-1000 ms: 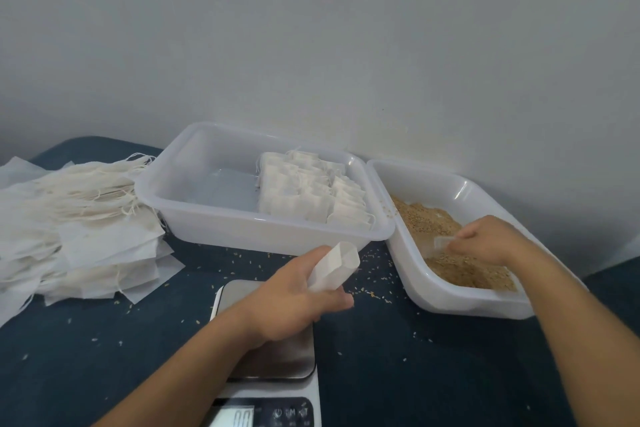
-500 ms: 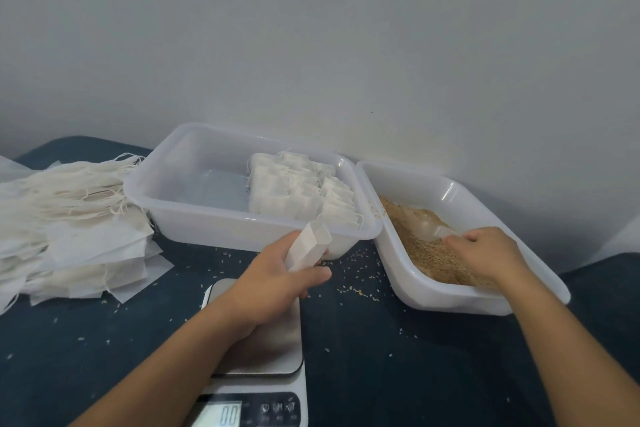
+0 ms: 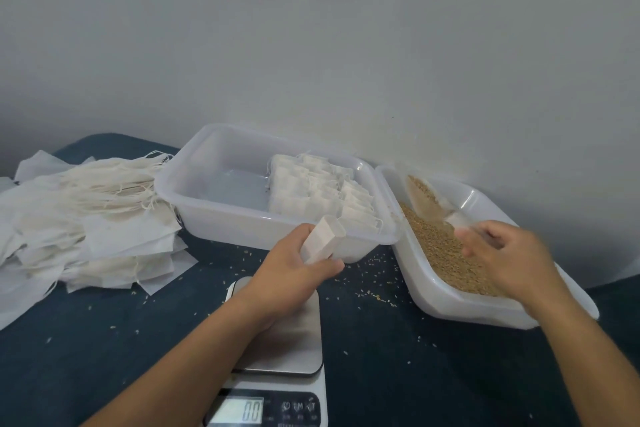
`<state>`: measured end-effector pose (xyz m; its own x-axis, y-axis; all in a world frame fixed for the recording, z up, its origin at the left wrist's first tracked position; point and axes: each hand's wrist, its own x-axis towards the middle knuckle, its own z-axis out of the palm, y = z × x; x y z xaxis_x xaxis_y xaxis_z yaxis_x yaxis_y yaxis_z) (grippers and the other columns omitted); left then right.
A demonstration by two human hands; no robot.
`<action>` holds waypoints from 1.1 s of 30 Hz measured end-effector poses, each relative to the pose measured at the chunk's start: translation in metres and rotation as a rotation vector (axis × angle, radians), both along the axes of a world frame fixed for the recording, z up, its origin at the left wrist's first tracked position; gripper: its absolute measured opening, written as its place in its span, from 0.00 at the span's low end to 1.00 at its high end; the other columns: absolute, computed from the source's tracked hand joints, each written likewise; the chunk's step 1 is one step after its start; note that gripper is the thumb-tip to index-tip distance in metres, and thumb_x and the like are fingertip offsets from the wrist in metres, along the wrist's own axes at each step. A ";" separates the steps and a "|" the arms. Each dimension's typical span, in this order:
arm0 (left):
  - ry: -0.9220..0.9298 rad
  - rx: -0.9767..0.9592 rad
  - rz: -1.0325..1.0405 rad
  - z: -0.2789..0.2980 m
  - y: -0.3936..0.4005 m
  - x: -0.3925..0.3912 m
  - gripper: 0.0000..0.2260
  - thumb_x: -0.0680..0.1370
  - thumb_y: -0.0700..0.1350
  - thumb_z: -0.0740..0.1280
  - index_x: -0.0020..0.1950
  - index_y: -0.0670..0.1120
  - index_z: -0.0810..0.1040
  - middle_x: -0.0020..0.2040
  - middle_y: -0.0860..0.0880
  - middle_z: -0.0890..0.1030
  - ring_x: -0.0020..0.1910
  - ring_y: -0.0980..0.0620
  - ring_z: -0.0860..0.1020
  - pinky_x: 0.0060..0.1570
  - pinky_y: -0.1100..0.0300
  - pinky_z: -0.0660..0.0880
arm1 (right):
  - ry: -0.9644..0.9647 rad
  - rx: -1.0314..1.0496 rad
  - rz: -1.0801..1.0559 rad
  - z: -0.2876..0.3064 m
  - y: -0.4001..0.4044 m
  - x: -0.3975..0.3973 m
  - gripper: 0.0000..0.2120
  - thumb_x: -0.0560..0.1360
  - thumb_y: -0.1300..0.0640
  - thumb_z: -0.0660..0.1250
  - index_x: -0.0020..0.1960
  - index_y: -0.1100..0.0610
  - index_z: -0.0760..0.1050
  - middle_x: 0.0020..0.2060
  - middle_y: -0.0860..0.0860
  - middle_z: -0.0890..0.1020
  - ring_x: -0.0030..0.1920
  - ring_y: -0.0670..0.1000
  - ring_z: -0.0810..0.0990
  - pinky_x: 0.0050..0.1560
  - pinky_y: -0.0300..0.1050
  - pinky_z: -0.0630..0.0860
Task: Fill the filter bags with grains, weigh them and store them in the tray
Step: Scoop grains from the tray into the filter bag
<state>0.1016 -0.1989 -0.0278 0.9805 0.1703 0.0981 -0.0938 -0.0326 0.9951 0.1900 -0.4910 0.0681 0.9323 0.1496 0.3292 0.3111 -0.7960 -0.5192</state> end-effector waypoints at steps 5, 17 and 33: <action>0.000 0.042 0.016 0.002 0.000 -0.001 0.17 0.68 0.54 0.72 0.55 0.56 0.77 0.43 0.59 0.81 0.38 0.62 0.76 0.41 0.63 0.72 | 0.177 -0.097 0.232 0.035 0.009 -0.035 0.12 0.67 0.31 0.69 0.45 0.35 0.84 0.36 0.44 0.86 0.34 0.42 0.81 0.37 0.36 0.74; -0.028 0.246 -0.007 0.003 0.004 -0.003 0.10 0.73 0.51 0.72 0.53 0.58 0.77 0.46 0.61 0.82 0.44 0.63 0.78 0.41 0.70 0.73 | 0.218 -0.322 0.349 0.086 0.021 -0.049 0.15 0.63 0.28 0.72 0.45 0.33 0.85 0.33 0.42 0.83 0.32 0.42 0.79 0.36 0.32 0.74; -0.107 0.455 -0.035 -0.001 0.001 -0.004 0.13 0.77 0.50 0.72 0.60 0.56 0.77 0.54 0.57 0.80 0.52 0.57 0.78 0.54 0.61 0.75 | 0.101 -0.622 0.369 0.110 0.047 -0.058 0.14 0.64 0.30 0.72 0.43 0.36 0.85 0.33 0.34 0.82 0.37 0.42 0.80 0.33 0.39 0.72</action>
